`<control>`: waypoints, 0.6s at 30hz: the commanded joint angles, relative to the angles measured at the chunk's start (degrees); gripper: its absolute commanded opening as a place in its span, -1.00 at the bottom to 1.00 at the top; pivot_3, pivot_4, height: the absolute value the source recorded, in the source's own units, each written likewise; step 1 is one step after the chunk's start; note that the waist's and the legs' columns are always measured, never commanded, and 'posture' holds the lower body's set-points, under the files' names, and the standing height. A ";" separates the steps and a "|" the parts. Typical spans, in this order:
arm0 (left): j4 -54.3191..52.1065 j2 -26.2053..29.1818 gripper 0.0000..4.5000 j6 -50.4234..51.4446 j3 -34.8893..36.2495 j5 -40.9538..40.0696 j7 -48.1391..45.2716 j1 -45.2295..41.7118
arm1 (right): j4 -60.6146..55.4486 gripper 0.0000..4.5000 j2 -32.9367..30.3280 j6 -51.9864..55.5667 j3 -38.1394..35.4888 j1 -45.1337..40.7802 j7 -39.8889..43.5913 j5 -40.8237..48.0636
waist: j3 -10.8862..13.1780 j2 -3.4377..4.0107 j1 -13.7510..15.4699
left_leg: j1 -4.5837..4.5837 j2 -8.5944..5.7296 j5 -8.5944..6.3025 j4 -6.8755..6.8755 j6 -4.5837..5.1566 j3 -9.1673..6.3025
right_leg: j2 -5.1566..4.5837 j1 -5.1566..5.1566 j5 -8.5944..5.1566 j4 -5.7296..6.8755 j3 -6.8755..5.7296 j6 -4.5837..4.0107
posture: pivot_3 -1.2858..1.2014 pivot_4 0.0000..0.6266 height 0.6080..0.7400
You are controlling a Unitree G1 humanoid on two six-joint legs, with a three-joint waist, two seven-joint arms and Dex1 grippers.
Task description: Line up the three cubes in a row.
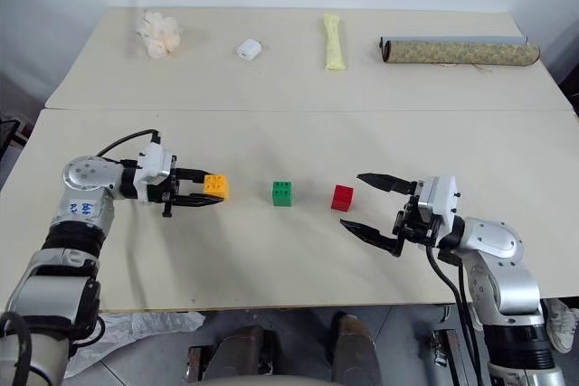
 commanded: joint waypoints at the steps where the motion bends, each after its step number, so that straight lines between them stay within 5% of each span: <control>1: 4.51 -0.80 -0.33 -3.27 -0.64 1.72 -3.23 -2.12 | -2.23 1.00 -1.14 0.06 -2.17 0.74 -0.31 1.12 | 0.00 0.00 -0.18 | 0.00 0.00 0.00 0.00 0.00 0.00 | 0.00 0.00 0.00 0.00 0.00 0.00 | 0.03 -0.52 1.00; 6: 7.76 -1.15 -0.33 -3.27 -2.04 3.39 -5.72 -3.71 | -2.93 1.00 -1.40 0.30 -2.67 1.51 -0.77 1.21 | 0.00 -0.01 -0.23 | 0.00 0.01 0.00 -0.01 0.00 0.00 | 0.00 -0.01 0.00 0.02 0.00 0.00 | 0.03 -0.52 1.00; 15: 3.32 1.74 0.93 0.25 2.22 -0.12 -3.14 -0.06 | -1.43 1.00 -1.49 -0.17 -2.99 2.34 0.42 1.49 | 0.00 -0.02 -0.26 | 0.00 0.01 0.00 0.02 0.00 0.00 | 0.00 -0.02 0.00 0.04 0.01 0.00 | 0.03 -0.52 1.00; 18: -9.20 4.78 0.98 6.04 7.03 -5.84 -1.02 8.84 | -0.02 1.00 -2.81 1.11 -3.79 2.95 3.72 3.45 | 0.00 -0.02 -1.12 | 0.02 0.05 0.00 -0.02 0.00 0.01 | 0.01 -0.07 -0.01 0.06 0.05 -0.02 | 0.03 -0.52 1.00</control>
